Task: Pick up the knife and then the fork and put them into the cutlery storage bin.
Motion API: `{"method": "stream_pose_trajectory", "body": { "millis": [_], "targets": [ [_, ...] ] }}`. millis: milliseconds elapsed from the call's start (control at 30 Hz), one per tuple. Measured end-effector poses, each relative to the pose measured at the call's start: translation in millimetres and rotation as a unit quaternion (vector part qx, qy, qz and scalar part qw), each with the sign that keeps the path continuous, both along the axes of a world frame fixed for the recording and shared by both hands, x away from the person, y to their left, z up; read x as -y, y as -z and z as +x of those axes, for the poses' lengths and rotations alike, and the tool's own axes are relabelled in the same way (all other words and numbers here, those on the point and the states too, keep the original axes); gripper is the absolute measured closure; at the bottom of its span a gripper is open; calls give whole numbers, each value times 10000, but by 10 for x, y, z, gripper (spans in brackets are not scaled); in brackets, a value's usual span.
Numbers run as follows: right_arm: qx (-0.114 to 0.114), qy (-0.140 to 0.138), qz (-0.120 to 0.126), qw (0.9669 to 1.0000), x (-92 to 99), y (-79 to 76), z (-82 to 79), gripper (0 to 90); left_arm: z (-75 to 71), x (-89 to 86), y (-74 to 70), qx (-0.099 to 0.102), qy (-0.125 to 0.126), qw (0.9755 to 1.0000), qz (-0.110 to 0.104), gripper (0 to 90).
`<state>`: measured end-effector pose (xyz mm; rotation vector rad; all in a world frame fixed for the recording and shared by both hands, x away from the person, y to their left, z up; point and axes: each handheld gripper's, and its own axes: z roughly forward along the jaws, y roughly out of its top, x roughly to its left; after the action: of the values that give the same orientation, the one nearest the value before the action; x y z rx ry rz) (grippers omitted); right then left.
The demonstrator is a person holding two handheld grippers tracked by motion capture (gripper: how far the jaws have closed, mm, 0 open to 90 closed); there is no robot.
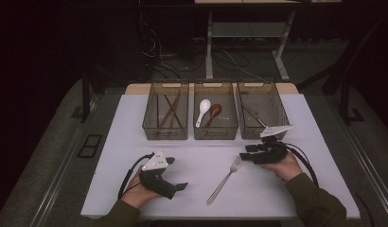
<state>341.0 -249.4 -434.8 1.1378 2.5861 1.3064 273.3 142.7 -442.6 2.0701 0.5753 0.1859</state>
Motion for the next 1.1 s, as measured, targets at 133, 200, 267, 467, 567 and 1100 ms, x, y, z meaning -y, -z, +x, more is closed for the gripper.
{"method": "stream_pose_trajectory", "body": {
  "millis": [133, 200, 267, 467, 567, 1100],
  "targets": [
    [-197, -129, 40, 9997, -40, 71, 15, 596, 0, 4, 4, -3, 12, 10000, 7, 1],
    [-271, -173, 69, 9995, -60, 96, 19, 633, 1, 4, 4, -5, 13, 10000, 8, 1],
    [-342, -220, 78, 9991, -75, 115, 26, 665, 1, 4, 4, -7, 13, 10000, 8, 1],
    [-442, -296, 86, 9985, -99, 154, 40, 752, 0, 6, 6, -14, 24, 10000, 28, 1],
    [-493, -307, 160, 9982, -79, 158, 58, 768, 0, 8, 7, -18, 18, 10000, 28, 0],
    [-251, -455, 702, 9962, 34, -106, 89, 848, 0, 17, 11, -23, 12, 10000, 40, 0]
  ]
}}
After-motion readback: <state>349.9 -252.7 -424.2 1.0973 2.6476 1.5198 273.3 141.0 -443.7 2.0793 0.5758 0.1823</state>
